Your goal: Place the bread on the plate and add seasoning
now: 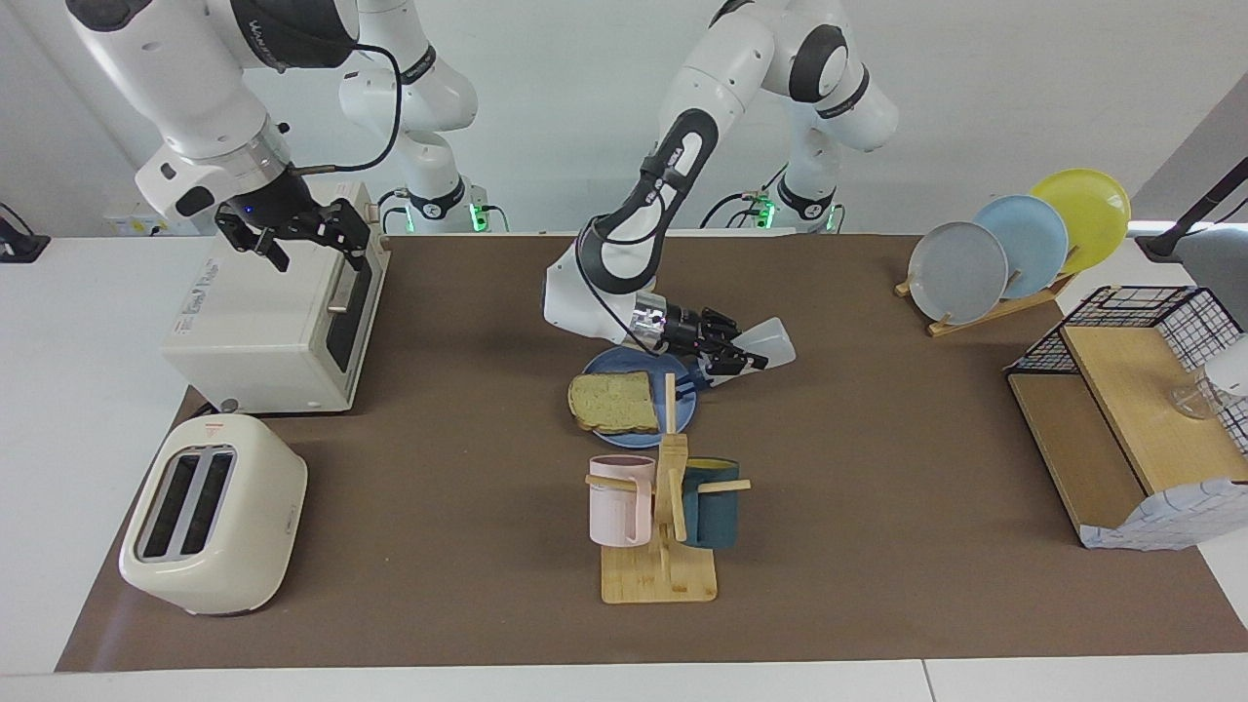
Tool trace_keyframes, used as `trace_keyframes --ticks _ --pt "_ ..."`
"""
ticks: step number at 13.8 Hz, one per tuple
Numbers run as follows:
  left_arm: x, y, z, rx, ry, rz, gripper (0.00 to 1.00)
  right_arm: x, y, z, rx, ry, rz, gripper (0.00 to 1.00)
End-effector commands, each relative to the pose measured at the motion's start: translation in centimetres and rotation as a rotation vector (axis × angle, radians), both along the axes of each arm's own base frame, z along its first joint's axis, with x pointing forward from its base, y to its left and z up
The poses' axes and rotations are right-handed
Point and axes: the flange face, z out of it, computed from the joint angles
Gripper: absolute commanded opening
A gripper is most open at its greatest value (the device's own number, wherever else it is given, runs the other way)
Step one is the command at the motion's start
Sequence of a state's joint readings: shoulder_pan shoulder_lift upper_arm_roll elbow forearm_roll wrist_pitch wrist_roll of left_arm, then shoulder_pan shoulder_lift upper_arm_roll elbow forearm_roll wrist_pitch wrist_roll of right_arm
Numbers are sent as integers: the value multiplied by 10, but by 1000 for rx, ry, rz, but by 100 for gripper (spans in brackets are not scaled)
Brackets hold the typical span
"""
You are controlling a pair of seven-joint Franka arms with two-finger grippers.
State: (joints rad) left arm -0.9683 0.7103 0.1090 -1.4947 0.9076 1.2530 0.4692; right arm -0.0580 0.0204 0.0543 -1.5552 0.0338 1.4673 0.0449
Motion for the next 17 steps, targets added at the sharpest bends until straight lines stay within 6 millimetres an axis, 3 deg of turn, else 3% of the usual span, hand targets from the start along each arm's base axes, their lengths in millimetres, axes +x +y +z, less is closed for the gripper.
trace_keyframes --ticks 1,4,10,12,17 --pt "1 -13 5 99 -68 -31 0 -1 -13 9 -14 -14 13 100" --pt "-3 -18 10 126 -88 -40 0 -2 -24 3 -19 -44 -9 100" --pt "-48 -63 18 146 -120 -151 0 -3 -28 -3 -17 -49 -24 100" --pt "-44 -63 20 167 -144 -178 0 -3 -32 -4 -18 -52 -31 100" --pt "0 -35 23 189 -185 -183 0 -6 -36 -1 -7 -51 -40 100"
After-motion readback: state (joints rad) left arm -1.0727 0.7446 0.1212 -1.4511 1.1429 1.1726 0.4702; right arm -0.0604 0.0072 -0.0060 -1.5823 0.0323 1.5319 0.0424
